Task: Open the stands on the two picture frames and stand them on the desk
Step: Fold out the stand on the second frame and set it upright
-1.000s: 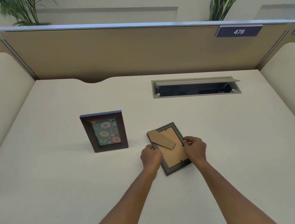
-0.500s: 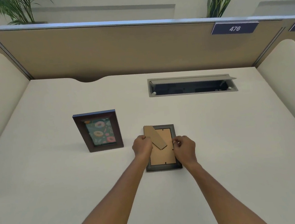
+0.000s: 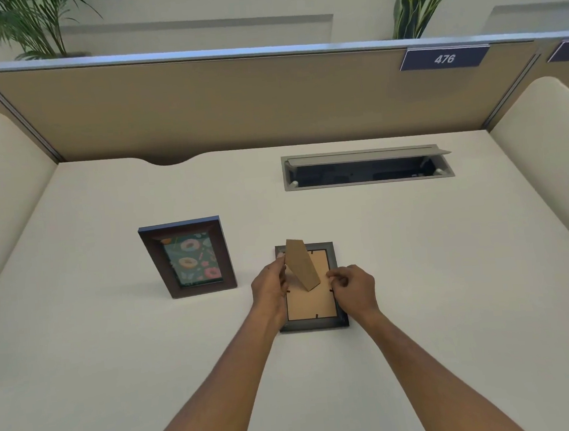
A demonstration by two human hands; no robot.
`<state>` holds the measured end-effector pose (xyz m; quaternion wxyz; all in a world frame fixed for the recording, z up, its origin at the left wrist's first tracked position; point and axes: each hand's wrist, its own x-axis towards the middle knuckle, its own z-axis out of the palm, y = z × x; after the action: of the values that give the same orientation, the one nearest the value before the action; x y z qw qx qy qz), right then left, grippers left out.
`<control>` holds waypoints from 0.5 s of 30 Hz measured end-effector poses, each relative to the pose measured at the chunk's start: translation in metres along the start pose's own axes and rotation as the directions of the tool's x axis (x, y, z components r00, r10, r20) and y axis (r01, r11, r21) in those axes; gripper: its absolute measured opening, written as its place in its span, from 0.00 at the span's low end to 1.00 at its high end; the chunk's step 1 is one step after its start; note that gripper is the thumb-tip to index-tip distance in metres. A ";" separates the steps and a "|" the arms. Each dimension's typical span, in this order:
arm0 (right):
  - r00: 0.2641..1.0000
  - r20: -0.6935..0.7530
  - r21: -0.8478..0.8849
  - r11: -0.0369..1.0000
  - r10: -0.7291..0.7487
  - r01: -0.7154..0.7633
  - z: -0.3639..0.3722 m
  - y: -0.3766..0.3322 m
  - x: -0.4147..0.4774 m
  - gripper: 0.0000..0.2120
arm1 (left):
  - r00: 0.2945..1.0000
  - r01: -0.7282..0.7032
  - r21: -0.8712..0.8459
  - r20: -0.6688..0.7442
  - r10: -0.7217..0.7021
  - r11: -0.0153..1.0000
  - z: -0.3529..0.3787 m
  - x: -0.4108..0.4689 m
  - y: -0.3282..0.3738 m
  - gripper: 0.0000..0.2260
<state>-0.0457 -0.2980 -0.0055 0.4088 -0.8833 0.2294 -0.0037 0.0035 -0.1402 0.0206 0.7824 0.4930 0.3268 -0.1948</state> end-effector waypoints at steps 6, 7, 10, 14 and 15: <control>1.000 -0.003 -0.008 1.000 0.012 -0.012 0.001 -0.001 -0.002 0.15 | 0.997 0.009 -0.040 0.073 -0.006 0.999 -0.005 -0.003 0.002 0.03; 1.000 0.001 -0.004 1.000 0.018 -0.018 0.001 -0.001 -0.002 0.15 | 0.998 0.008 -0.039 0.063 -0.006 0.999 -0.005 -0.003 0.003 0.04; 0.999 -0.005 0.042 0.999 0.033 -0.033 -0.003 -0.003 -0.005 0.12 | 0.999 0.003 -0.006 0.041 -0.003 1.000 -0.008 -0.003 0.006 0.05; 0.993 -0.096 0.082 0.995 0.067 -0.060 -0.007 -0.001 -0.013 0.10 | 0.999 -0.051 0.071 0.020 0.050 0.996 -0.019 -0.005 0.008 0.04; 0.990 -0.108 0.071 0.994 0.086 -0.078 -0.008 0.000 -0.016 0.11 | 0.997 -0.071 0.128 -0.009 0.073 0.989 -0.023 -0.004 0.007 0.04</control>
<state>-0.0616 -0.2971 0.0023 0.4242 -0.8576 0.2876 -0.0435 -0.0024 -0.1169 0.0209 0.7536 0.5549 0.3008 -0.1836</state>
